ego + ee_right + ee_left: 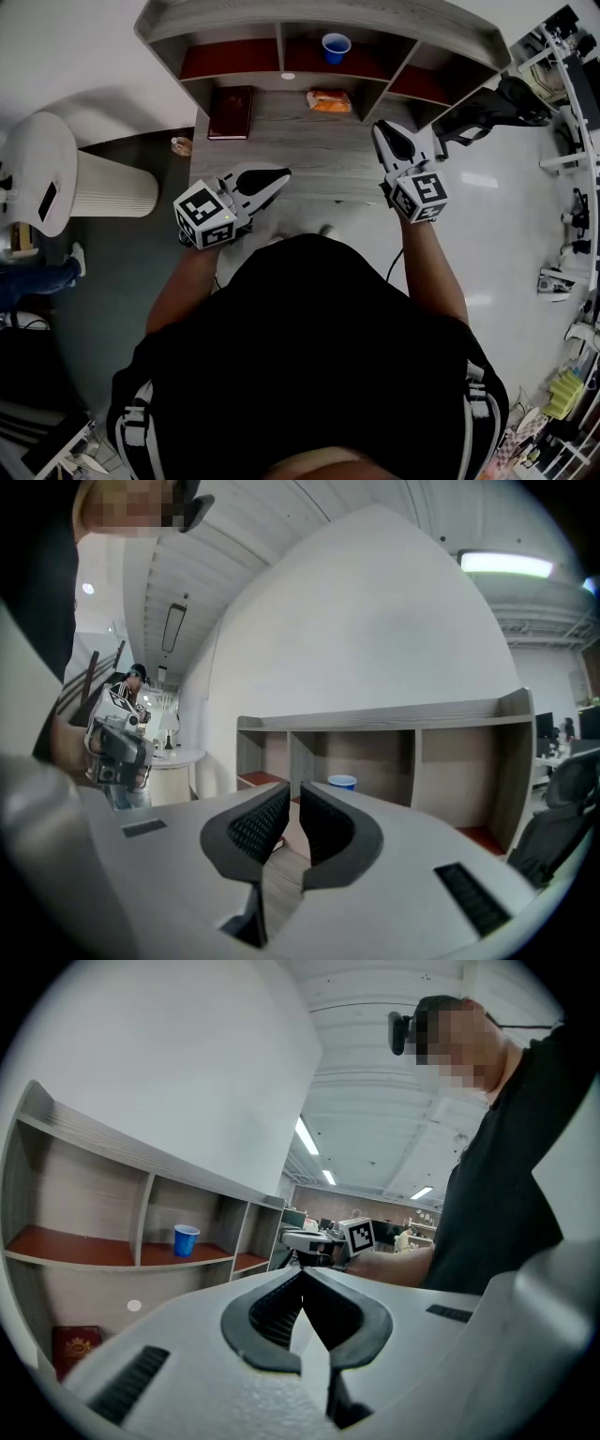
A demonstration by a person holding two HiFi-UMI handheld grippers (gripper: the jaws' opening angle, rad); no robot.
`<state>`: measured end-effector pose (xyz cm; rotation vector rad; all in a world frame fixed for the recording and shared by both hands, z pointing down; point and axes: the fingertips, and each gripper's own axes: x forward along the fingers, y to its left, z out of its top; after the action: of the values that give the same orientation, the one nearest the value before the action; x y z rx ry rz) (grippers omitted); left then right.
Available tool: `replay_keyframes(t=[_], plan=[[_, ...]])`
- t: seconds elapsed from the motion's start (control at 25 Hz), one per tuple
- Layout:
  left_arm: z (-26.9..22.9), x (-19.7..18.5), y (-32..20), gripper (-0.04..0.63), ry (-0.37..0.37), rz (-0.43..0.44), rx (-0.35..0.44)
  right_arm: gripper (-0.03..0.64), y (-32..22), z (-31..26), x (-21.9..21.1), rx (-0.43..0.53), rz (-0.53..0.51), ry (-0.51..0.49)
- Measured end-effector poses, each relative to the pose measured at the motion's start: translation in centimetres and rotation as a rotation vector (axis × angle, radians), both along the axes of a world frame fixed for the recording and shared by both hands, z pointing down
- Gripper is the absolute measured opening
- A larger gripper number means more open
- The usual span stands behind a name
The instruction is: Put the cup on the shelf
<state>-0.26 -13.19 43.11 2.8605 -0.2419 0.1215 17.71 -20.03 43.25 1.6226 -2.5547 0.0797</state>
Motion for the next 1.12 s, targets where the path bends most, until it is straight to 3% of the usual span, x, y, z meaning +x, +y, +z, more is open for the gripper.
replay_keyframes(t=[0.36,1.12], plan=[[0.0,0.5,0.0,0.015,-0.008,-0.016,0.001,0.032,2.7,2.5,2.2,-0.063,0.03,-0.024],[-0.6,1.2,-0.2,0.015,-0.023,-0.041,0.021,0.029,6.8,4.2,1.3,-0.131,-0.02,-0.02]])
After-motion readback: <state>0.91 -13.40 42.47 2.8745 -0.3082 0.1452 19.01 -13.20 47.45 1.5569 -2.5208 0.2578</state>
